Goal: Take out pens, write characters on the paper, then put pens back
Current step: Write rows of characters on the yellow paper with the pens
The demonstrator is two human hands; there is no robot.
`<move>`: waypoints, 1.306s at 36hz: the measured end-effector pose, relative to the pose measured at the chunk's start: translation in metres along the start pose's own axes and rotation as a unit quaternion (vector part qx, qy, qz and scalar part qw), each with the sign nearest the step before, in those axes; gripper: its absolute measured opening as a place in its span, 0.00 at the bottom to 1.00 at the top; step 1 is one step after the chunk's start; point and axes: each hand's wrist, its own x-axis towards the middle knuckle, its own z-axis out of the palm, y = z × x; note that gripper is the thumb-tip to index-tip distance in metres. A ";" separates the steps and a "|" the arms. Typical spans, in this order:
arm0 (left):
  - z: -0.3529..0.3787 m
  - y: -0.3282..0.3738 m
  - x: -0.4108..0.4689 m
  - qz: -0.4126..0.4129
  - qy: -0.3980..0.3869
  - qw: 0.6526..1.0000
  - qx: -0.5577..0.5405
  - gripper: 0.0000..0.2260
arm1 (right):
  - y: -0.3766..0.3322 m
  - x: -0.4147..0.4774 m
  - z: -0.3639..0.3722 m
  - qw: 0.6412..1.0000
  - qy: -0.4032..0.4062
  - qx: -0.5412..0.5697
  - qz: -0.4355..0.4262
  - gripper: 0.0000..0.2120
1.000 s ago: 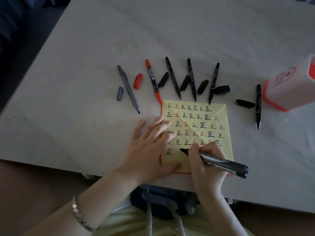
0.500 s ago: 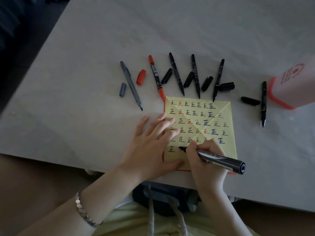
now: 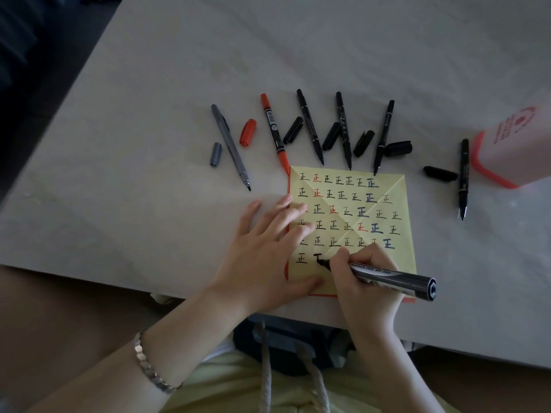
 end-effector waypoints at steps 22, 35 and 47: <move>0.001 0.000 0.000 0.003 0.002 1.000 0.006 0.31 | 0.000 0.000 0.001 0.999 -0.013 0.030 0.017 0.12; 0.000 0.001 0.000 -0.005 0.000 1.000 0.004 0.30 | 0.000 0.000 0.000 0.999 -0.025 0.043 0.004 0.12; -0.001 0.000 0.000 0.000 -0.007 1.000 0.009 0.31 | -0.006 -0.001 0.000 0.996 0.036 0.053 0.055 0.13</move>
